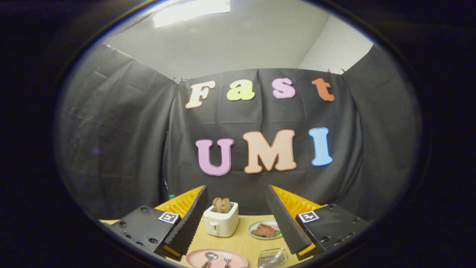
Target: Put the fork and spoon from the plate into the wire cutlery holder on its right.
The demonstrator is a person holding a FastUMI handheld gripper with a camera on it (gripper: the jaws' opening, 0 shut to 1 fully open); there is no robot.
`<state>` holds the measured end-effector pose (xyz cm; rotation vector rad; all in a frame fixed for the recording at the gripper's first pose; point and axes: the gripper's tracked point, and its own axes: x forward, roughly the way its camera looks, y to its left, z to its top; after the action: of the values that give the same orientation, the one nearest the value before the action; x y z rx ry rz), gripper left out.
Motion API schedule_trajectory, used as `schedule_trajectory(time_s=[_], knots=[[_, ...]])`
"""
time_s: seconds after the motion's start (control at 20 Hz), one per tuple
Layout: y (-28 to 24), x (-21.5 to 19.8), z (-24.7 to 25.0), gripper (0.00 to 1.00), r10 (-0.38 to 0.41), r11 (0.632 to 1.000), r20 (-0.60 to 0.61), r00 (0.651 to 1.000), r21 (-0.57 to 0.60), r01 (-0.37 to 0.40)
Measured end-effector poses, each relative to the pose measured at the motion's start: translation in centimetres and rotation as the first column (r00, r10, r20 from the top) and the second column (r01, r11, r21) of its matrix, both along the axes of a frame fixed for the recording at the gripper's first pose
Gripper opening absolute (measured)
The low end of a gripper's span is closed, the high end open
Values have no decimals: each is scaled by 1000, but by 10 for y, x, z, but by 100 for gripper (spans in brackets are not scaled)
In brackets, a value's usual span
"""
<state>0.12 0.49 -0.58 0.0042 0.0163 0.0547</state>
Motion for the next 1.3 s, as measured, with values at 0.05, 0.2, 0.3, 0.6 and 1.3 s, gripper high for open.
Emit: schedule_trajectory(time_s=[0.05,0.2,0.3,0.6,1.3], knots=[[1,0,1,100,4,1000,0,1000,1,-4],[3,3,2,100,10,1000,13,1000,6,-10],[4,4,-3,100,12,1000,8,1000,2,-13],[12,2,-65,100,47,998,-143,989,-32,-52],[32,-30,-234,100,112,974,-536,836,-106,-199]])
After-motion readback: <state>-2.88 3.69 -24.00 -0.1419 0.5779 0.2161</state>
